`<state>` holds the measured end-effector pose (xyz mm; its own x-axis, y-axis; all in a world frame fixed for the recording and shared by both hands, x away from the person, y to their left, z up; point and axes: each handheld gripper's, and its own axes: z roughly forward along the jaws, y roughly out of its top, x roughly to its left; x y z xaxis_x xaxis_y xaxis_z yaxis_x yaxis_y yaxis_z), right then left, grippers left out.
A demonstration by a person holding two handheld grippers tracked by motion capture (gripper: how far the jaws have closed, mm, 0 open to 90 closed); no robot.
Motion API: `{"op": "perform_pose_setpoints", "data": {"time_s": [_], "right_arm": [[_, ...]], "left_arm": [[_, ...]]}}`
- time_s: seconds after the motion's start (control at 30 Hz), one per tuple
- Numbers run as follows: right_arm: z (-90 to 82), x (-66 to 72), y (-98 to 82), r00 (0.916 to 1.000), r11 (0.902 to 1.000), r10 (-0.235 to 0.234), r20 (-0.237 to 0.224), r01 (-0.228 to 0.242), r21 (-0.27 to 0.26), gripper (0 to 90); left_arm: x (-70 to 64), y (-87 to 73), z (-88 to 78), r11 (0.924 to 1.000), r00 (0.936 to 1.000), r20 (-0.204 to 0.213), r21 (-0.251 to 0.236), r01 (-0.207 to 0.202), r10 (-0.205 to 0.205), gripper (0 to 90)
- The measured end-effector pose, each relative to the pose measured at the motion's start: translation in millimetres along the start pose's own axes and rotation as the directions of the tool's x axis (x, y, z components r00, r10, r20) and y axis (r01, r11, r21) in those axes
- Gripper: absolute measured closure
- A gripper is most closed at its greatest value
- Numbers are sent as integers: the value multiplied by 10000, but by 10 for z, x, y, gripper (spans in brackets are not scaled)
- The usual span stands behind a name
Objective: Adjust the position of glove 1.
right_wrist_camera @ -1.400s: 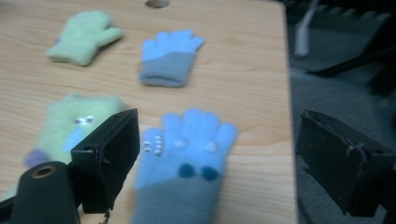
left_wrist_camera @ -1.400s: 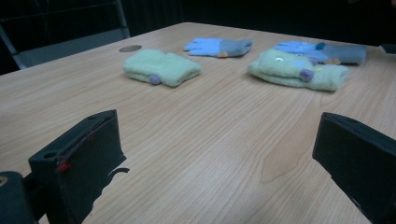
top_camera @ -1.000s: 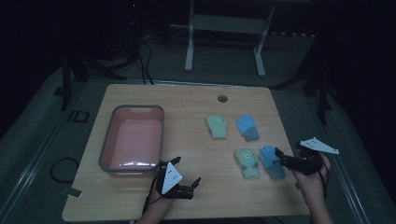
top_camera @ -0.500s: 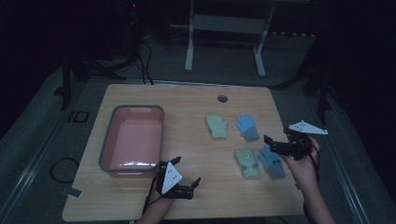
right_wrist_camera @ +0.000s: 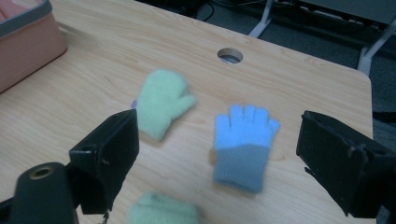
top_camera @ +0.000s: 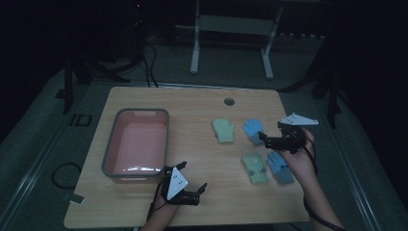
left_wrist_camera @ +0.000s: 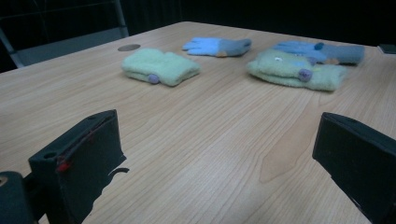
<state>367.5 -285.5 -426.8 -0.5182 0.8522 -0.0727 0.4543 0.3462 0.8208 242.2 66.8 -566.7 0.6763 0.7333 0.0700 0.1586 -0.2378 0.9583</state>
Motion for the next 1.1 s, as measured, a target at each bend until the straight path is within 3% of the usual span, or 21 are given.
{"op": "perform_pose_setpoints", "data": {"time_s": [0.33,0.7,0.8,0.93,1.1], "right_arm": [[175,134,137,9998,9999,-141,-123,141,45,149],[540,446,276,9957,9988,-282,-881,316,373,183],[650,504,311,9939,9983,-379,-1034,423,408,197],[855,545,333,9893,9947,-492,-1372,610,833,215],[1104,543,309,9905,9910,-338,-1333,505,1238,264]], "left_arm": [[1,0,-1,10000,10000,-13,-6,2,-2,16],[2,1,2,10000,10000,34,36,-33,33,16],[-3,2,4,10000,10000,34,38,-34,34,16],[-10,2,6,10000,10000,30,30,-91,91,16],[-14,4,8,9999,9999,47,50,-142,141,16]]}}
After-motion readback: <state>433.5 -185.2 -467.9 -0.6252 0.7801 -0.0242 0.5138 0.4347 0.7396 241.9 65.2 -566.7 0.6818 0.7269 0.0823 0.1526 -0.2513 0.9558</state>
